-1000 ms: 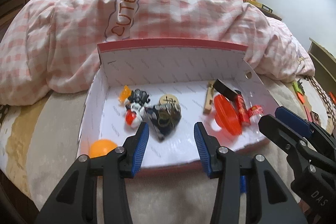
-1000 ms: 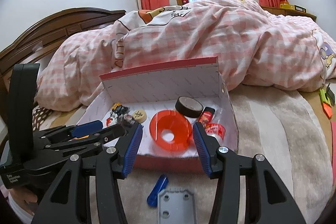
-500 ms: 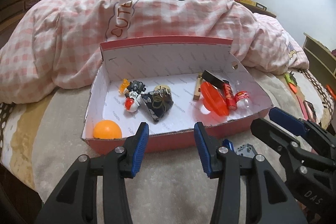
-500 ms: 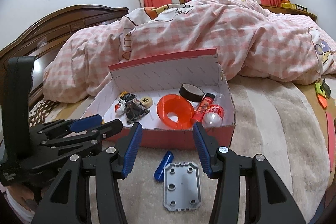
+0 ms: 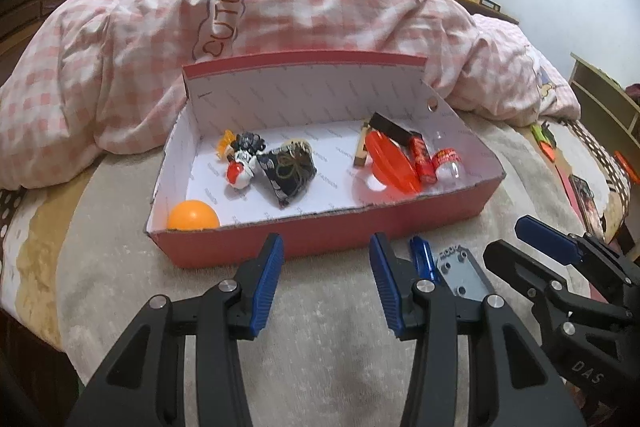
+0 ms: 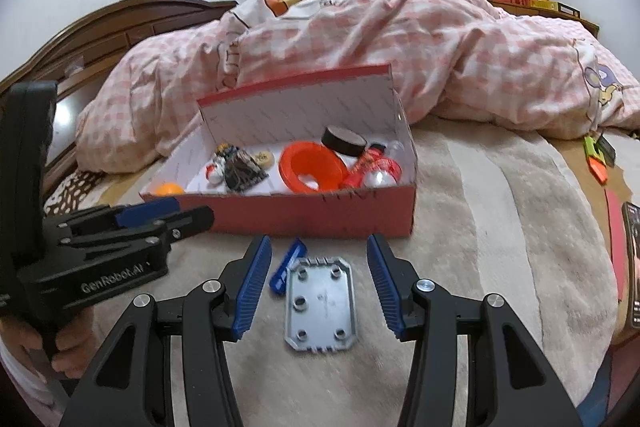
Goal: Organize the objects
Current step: 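Withdraw both open tools toward the blue marker and grey plate, then grasp the blue marker with the left tool while the right tool grasps the grey plate, then carry the blue marker and grey plate over the shoebox with both tools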
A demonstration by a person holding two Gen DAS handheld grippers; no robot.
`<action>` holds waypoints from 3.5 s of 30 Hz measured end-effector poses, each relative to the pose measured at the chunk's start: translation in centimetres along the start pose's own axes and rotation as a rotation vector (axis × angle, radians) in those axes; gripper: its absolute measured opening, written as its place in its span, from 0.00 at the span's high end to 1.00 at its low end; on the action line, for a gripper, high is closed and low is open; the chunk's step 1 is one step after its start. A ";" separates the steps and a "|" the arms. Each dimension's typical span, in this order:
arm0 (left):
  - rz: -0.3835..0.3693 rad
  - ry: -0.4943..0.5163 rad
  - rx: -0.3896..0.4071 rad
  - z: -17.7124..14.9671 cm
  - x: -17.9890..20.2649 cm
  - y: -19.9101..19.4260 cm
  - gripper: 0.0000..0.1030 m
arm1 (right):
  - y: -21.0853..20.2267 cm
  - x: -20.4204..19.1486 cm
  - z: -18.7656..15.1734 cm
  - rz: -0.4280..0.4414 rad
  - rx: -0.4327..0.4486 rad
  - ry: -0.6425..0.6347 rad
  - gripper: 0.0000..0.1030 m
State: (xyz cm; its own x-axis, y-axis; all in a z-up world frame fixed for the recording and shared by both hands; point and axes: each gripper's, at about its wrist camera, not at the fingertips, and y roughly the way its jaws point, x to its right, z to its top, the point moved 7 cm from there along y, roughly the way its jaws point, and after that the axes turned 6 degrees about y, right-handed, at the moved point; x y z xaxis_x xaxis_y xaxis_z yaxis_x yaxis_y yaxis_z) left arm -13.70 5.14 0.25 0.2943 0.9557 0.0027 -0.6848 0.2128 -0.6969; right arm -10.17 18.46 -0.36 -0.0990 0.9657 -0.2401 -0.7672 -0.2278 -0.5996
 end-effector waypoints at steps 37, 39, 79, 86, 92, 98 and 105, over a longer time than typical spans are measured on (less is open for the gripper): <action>-0.050 0.017 -0.082 -2.6 3.2 1.2 0.57 | 0.8 3.8 -4.2 -0.107 -0.104 -0.016 0.56; -0.056 0.045 -0.084 -2.4 4.4 1.7 0.57 | 0.7 3.9 -4.5 -0.104 -0.102 -0.020 0.56; 0.006 0.087 -0.110 -4.8 2.5 1.5 0.86 | 1.0 2.1 -5.3 -0.084 -0.107 -0.065 0.56; -0.008 0.083 -0.102 -4.8 2.3 1.6 0.86 | 1.1 2.1 -5.4 -0.095 -0.118 -0.059 0.55; -0.015 0.085 -0.090 -4.7 2.4 1.8 0.86 | 1.4 2.1 -5.4 -0.109 -0.120 -0.057 0.54; -0.029 0.075 -0.085 -4.6 2.2 1.9 0.86 | 1.6 2.0 -5.3 -0.123 -0.121 -0.063 0.54; -0.040 0.072 -0.079 -4.5 2.2 2.0 0.85 | 1.7 1.9 -5.3 -0.132 -0.122 -0.068 0.54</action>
State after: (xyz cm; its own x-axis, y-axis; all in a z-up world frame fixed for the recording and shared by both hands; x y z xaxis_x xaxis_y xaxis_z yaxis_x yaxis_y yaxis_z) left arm -11.39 6.71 -4.35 0.3693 0.9291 -0.0175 -0.6175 0.2313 -0.7518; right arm -8.26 19.28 -5.88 -0.0484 0.9934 -0.1042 -0.6942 -0.1084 -0.7116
